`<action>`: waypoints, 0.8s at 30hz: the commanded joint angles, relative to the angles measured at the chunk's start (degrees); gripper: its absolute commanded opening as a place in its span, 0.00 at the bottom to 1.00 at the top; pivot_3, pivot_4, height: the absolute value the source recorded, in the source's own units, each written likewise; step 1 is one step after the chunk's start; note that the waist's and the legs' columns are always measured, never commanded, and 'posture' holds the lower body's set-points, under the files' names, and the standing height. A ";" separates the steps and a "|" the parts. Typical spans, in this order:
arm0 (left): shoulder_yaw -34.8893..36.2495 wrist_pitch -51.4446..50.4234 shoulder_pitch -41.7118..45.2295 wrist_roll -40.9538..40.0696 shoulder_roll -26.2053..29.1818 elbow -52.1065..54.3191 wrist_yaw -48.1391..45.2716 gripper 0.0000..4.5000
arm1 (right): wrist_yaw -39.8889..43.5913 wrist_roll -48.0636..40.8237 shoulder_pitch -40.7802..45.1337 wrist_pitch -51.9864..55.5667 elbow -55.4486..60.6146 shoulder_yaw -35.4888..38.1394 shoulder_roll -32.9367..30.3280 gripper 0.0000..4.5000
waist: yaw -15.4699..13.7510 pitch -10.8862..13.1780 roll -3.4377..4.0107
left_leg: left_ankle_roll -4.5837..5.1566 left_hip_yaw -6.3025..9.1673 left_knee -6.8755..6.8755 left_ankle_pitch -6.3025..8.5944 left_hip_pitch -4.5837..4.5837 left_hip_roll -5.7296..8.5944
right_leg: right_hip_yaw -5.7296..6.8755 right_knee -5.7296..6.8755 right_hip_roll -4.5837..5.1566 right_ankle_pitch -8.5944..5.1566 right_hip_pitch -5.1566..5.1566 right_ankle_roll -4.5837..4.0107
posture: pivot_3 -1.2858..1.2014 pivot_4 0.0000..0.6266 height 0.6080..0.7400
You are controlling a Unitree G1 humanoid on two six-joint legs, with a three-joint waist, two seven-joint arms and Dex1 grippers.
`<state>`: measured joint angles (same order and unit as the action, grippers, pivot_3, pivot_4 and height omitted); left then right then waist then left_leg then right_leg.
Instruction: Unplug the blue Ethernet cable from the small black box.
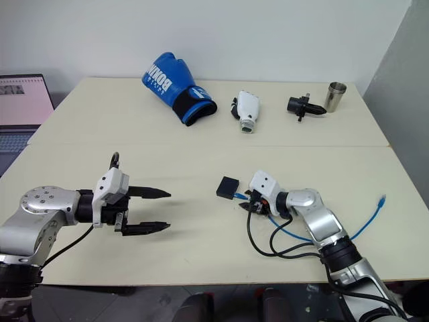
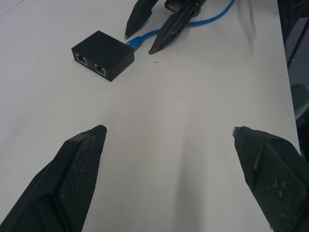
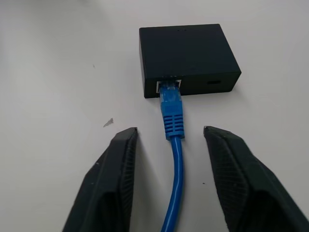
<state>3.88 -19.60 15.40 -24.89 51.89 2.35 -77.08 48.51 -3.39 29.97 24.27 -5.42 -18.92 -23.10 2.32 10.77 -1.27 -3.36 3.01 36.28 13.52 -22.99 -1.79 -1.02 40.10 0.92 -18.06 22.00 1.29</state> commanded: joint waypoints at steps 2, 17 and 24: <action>1.23 -1.36 0.81 -1.64 -0.71 0.79 1.34 1.00 | -0.21 0.36 0.73 -0.83 -0.33 0.02 0.89 0.22 | 0.07 0.00 0.00 | 0.00 -0.01 0.00 0.00 0.01 0.00 | -0.01 0.01 0.00 0.00 0.00 0.00 | 0.52 0.24 1.00; 3.96 -24.62 8.28 -12.16 -3.18 -3.46 6.40 1.00 | -0.08 14.16 6.86 -26.79 4.62 -4.07 -8.68 0.01 | -0.14 0.01 0.00 | 0.00 0.00 0.09 0.00 -0.04 0.05 | 0.01 0.03 0.02 0.00 0.01 0.01 | 0.52 0.24 1.00; 6.11 -38.02 13.10 -20.13 -6.88 -4.28 11.70 1.00 | -3.20 18.75 9.61 -40.18 4.20 -3.99 -9.84 0.00 | 0.04 0.00 -0.02 | -0.01 0.04 0.12 0.00 -0.02 0.00 | 0.02 0.05 -0.01 0.00 -0.02 0.01 | 0.52 0.24 1.00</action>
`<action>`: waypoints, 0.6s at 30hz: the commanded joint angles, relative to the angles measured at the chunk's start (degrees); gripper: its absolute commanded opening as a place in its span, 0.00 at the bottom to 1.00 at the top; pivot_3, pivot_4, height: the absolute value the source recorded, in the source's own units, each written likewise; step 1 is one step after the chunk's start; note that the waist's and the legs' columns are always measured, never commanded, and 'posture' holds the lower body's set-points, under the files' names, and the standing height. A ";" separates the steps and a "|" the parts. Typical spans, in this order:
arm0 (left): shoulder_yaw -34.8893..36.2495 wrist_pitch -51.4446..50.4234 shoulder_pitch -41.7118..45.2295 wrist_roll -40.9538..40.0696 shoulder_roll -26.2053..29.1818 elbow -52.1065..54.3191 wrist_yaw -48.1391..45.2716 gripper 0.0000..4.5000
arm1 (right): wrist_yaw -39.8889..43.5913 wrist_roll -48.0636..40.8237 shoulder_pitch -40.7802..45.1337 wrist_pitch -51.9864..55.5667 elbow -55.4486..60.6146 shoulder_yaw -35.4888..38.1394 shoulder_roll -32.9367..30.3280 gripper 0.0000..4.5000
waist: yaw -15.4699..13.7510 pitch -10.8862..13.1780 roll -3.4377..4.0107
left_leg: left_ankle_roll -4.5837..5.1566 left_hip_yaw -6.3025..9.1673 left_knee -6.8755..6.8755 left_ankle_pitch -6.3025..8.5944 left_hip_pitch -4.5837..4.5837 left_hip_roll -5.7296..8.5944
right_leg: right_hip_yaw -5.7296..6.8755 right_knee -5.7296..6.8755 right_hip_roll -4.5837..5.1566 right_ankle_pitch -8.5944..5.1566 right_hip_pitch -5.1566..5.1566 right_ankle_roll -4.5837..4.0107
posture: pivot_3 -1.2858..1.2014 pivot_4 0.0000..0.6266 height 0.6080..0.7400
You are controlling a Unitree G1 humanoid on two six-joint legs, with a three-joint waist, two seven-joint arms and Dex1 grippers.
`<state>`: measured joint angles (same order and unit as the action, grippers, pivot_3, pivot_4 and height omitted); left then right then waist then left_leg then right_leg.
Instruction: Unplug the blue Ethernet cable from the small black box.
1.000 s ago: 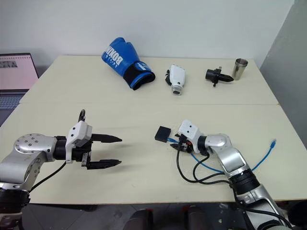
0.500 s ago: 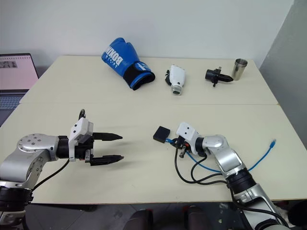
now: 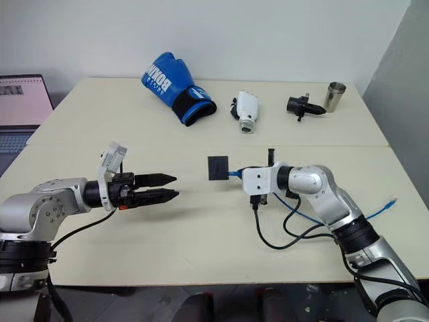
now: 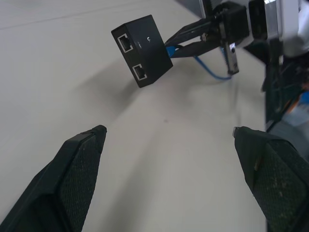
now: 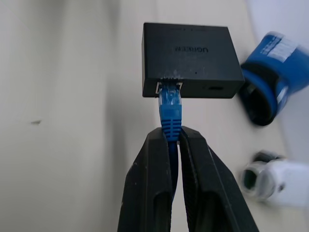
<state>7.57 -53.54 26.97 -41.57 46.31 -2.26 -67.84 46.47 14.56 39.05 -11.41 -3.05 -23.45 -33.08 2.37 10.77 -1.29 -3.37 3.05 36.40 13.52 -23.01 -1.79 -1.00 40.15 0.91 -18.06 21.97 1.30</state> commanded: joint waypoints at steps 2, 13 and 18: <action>3.28 -5.32 2.37 -4.70 -2.72 0.08 3.83 1.00 | -1.32 0.86 0.37 -5.51 2.48 0.70 0.60 0.00 | -0.04 0.00 0.00 | 0.00 -0.02 0.04 0.00 -0.01 0.02 | -0.02 0.01 0.04 0.00 0.00 0.00 | 0.52 0.24 1.00; 3.81 -7.61 6.22 -7.23 -9.14 -3.61 7.88 1.00 | -1.01 0.26 -0.10 -4.79 6.22 1.63 3.12 0.00 | -0.31 0.00 0.00 | -0.01 0.01 0.52 0.00 0.02 0.06 | -0.02 0.25 0.10 0.00 -0.15 0.00 | 0.52 0.24 1.00; 3.87 -8.44 6.58 -7.73 -10.05 -4.14 7.89 1.00 | -1.06 0.23 -0.06 -4.38 6.89 1.67 3.51 0.00 | -0.36 0.00 0.00 | -0.01 0.02 0.53 0.00 0.02 0.07 | -0.02 0.27 0.11 0.00 -0.15 0.00 | 0.52 0.24 1.00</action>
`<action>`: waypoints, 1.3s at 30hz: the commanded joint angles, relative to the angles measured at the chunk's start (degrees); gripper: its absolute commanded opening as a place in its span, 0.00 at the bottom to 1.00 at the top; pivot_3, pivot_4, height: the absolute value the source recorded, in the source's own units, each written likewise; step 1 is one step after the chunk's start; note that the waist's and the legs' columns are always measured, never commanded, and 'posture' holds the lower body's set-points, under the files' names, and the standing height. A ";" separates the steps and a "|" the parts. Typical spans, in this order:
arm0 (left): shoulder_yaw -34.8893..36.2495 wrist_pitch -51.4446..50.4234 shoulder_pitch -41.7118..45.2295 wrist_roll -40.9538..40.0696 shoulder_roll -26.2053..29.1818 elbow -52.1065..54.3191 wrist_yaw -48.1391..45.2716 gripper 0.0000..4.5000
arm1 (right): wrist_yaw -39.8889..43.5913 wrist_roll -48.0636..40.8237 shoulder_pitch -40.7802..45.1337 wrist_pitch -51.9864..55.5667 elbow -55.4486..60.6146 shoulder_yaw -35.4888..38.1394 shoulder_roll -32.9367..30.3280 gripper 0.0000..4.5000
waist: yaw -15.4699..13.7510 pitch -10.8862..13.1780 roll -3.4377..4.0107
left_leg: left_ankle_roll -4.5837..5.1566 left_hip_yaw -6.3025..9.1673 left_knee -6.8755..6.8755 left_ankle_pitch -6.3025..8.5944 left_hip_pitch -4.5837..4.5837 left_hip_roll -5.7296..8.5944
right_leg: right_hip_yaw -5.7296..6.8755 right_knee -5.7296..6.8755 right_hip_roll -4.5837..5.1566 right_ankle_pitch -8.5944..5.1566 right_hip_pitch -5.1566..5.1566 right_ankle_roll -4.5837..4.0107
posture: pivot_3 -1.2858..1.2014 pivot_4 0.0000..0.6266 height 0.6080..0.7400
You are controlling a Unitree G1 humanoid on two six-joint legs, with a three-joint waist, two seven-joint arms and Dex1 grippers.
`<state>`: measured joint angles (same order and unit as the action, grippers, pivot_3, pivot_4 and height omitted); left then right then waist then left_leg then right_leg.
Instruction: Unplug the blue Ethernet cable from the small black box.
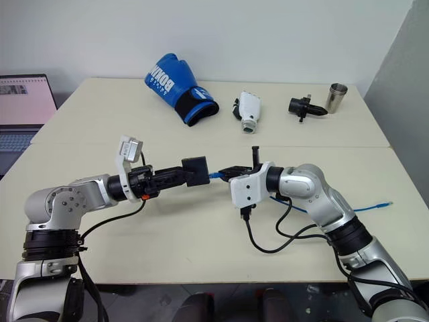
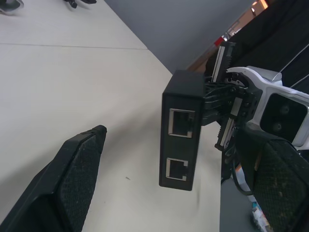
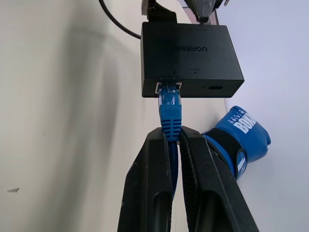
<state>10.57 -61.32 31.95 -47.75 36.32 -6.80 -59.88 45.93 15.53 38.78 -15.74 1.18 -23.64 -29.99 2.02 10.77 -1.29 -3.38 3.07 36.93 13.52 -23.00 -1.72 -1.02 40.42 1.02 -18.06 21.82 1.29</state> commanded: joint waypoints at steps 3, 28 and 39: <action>1.57 -1.34 2.15 -2.29 -0.82 -0.82 0.48 0.89 | -0.61 -0.55 0.33 -0.28 3.05 1.78 0.50 0.00 | -0.03 0.00 0.00 | 0.00 0.00 0.00 0.00 0.00 0.00 | -0.01 0.00 0.00 0.00 0.00 0.00 | 0.52 0.24 1.00; -0.17 -0.76 3.01 -0.96 0.19 -1.77 -1.64 0.18 | 1.20 -1.33 -0.56 0.16 5.16 1.38 0.99 0.33 | -0.06 0.00 0.00 | 0.00 0.01 -0.01 0.00 0.00 0.01 | 0.00 0.00 0.02 0.00 0.00 0.00 | 0.52 0.24 1.00; -10.41 11.11 7.07 7.75 6.24 -0.75 -15.40 0.18 | 7.02 -31.01 -6.45 40.85 19.92 10.43 2.13 0.72 | -0.26 0.00 0.00 | 0.00 0.07 -0.03 0.00 0.01 0.01 | 0.05 -0.08 0.02 0.00 -0.07 -0.01 | 0.52 0.24 1.00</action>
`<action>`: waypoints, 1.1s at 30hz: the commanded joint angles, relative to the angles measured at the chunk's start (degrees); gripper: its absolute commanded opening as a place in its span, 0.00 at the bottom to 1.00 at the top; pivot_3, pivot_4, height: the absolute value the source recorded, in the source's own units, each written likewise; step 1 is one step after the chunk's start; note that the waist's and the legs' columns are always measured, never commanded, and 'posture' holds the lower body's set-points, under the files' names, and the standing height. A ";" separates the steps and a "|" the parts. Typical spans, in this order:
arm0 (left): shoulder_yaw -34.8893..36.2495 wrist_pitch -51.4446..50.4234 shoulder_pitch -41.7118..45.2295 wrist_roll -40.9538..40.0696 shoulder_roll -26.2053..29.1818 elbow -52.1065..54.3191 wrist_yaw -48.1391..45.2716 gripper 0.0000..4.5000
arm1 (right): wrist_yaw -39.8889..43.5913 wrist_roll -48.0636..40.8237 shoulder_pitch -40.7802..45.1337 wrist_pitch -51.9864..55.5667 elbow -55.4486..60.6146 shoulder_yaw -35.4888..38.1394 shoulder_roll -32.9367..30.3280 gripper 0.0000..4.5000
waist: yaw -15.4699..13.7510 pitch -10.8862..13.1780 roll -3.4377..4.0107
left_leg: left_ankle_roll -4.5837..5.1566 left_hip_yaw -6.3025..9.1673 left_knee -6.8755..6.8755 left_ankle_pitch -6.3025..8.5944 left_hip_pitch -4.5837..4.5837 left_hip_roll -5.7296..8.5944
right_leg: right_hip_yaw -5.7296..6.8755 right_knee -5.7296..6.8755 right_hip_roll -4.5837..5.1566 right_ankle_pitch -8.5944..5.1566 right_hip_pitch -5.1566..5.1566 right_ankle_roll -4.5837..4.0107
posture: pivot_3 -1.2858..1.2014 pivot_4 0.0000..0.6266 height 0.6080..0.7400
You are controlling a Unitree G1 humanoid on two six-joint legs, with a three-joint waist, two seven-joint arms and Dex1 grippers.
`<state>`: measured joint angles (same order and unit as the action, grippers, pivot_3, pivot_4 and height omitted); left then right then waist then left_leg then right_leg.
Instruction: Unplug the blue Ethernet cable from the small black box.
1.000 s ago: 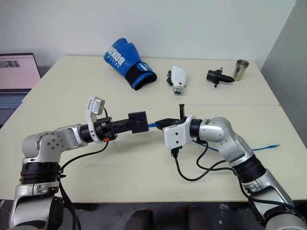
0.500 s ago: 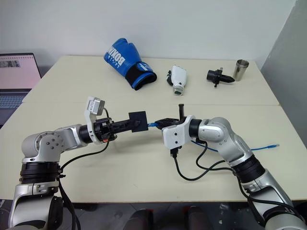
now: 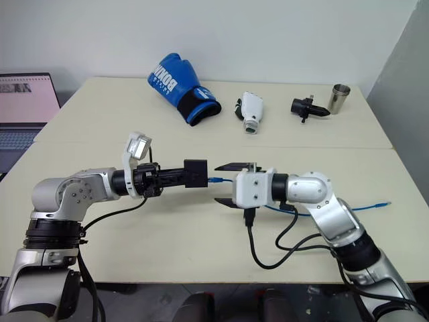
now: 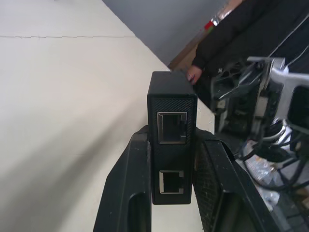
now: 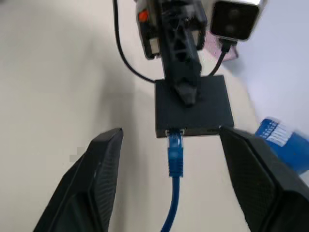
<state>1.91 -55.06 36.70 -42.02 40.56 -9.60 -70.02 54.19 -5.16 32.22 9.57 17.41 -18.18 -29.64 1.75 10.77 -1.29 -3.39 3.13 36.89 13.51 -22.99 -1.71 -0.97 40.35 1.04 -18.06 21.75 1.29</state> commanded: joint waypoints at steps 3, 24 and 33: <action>-2.93 8.61 2.72 3.57 2.98 2.32 -8.97 0.18 | -2.09 -17.95 0.08 27.95 4.34 7.85 2.55 0.72 | 0.08 0.00 0.01 | 0.00 -0.02 -0.01 0.00 0.03 -0.01 | -0.01 0.02 -0.01 0.00 0.00 0.00 | 0.52 0.24 1.00; -1.67 11.79 4.25 4.39 2.34 0.46 -11.10 0.18 | -9.31 -33.25 3.89 45.55 -3.39 13.55 11.48 0.72 | 0.15 0.01 0.02 | 0.03 -0.03 -0.07 0.02 -0.03 -0.01 | -0.01 -0.02 -0.07 -0.02 0.08 -0.02 | 0.52 0.24 1.00; -1.38 11.75 4.06 4.02 2.17 0.54 -10.61 0.18 | -9.43 -32.22 4.45 44.29 -5.08 12.07 12.28 0.72 | 0.15 0.01 0.02 | 0.03 -0.04 -0.08 0.02 -0.04 -0.01 | -0.02 -0.03 -0.07 -0.02 0.11 -0.02 | 0.52 0.24 1.00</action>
<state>-1.73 -43.61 39.74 -37.16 42.56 -9.64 -80.58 44.70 -37.13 35.37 55.33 11.70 -5.96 -17.51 1.90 10.78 -1.28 -3.36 3.09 36.81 13.53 -23.04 -1.72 -0.99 40.32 0.97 -18.09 21.85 1.27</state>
